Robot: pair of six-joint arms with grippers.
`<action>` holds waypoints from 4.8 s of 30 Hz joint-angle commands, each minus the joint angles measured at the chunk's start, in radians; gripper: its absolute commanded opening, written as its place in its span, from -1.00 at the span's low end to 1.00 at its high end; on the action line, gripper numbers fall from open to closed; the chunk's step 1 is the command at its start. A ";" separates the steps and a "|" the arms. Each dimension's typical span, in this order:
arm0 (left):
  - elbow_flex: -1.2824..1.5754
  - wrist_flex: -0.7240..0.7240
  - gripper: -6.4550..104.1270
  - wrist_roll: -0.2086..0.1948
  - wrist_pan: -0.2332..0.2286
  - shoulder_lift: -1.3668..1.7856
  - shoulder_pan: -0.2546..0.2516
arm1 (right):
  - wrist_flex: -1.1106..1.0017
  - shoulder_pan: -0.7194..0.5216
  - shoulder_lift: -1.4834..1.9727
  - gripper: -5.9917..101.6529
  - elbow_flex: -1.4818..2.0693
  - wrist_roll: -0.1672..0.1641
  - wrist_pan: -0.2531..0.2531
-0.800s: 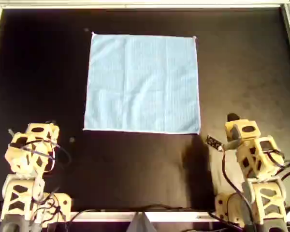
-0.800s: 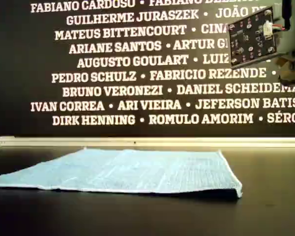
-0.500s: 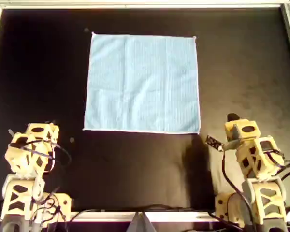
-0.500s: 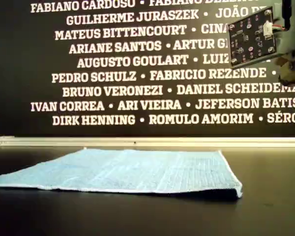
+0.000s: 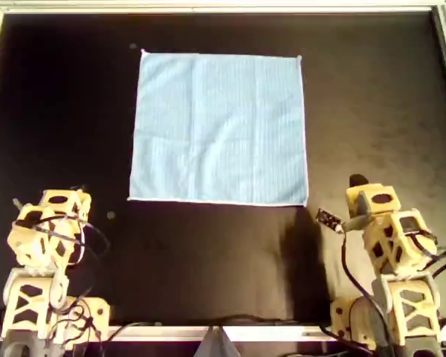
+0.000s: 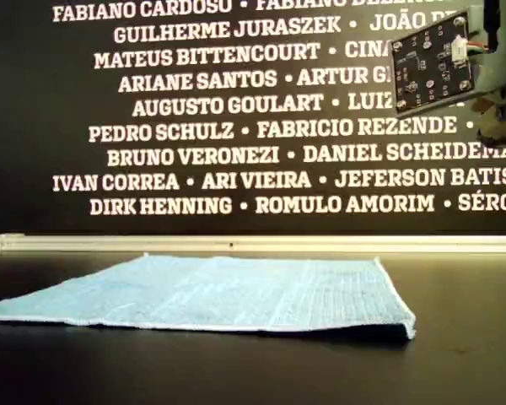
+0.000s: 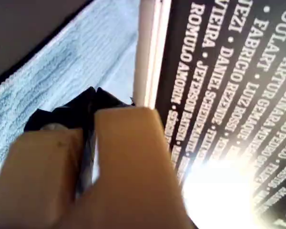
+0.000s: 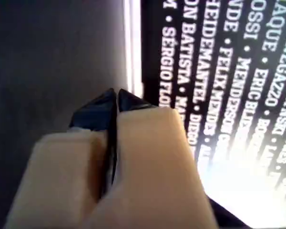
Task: Fold a cloth
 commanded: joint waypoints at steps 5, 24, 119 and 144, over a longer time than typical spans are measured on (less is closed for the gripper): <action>-0.026 -0.031 -0.89 0.005 -0.003 0.009 -0.006 | -0.043 0.002 0.021 -0.84 0.011 -0.005 -0.006; -0.026 -0.031 -0.88 -0.005 -0.003 0.011 -0.008 | -0.043 -0.008 0.031 -0.84 0.011 -0.005 0.005; -0.623 -0.075 0.14 0.006 0.258 -1.342 -0.213 | 0.230 0.106 -1.574 0.22 -0.948 -0.224 -0.347; -0.813 -0.072 -0.06 -0.011 0.239 -1.509 -0.239 | 0.232 0.106 -1.651 0.12 -1.065 -0.225 -0.345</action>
